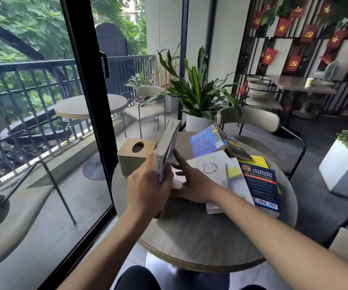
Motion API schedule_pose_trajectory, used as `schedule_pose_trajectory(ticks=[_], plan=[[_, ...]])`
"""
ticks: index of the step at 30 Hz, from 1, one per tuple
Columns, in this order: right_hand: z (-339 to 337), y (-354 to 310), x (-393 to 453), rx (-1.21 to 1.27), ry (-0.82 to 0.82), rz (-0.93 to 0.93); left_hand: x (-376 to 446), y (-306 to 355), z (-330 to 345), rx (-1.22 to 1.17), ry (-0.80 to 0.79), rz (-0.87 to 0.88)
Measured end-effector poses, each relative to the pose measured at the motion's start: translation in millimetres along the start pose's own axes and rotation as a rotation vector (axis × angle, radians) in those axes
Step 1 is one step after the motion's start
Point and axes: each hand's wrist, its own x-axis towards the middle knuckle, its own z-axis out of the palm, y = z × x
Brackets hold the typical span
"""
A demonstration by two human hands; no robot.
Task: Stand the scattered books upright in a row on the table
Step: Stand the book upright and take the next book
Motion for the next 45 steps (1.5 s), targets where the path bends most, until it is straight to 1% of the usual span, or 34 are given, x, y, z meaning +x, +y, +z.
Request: schedule_pose_trajectory(ticks=[2,4,11,19,22,24,26,29,32,35,39,42,44,45], plan=[[-0.1,0.2,0.4,-0.046,0.016,-0.017,-0.4,-2.4,0.7,-0.014,-0.065,0.016],[0.0,-2.3,-0.4,-0.078,0.027,-0.031,-1.1,-3.9,1.5,-0.02,-0.091,0.014],[-6.6,-8.2,-6.9,-0.184,0.075,-0.065,3.1,-8.7,3.3,-0.048,-0.085,-0.027],[-12.7,-6.0,-13.7,-0.297,0.103,-0.031,5.2,-6.3,1.8,-0.053,-0.114,-0.032],[-15.8,-3.5,-16.1,-0.383,0.167,-0.001,5.6,-5.6,1.6,-0.056,-0.124,-0.03],[-16.7,0.5,-16.7,-0.484,0.243,0.034,5.6,-6.6,2.2,-0.054,-0.127,-0.033],[-17.3,6.4,-16.2,-0.586,0.323,0.12,5.2,-7.5,2.5,-0.06,-0.127,-0.036],[-21.0,14.5,-15.8,-0.672,0.398,0.383,5.7,-8.7,3.0,-0.066,-0.128,-0.037],[-27.9,19.9,-17.0,-0.639,0.369,0.594,6.4,-10.3,3.7,-0.057,-0.133,-0.053],[-35.3,20.7,-15.5,-0.581,0.336,0.674,6.4,-10.5,3.3,-0.062,-0.132,-0.07],[-40.7,20.8,-11.1,-0.514,0.32,0.731,5.9,-8.5,2.9,-0.059,-0.133,-0.077],[-44.4,28.7,-7.7,-0.497,0.341,0.717,6.6,-6.6,1.6,-0.06,-0.133,-0.069],[-47.2,32.0,-6.0,-0.39,0.371,0.692,8.0,-5.3,0.2,-0.066,-0.118,-0.058],[-48.7,33.2,-5.5,-0.296,0.394,0.676,9.0,-4.3,-0.4,-0.065,-0.107,-0.057]])
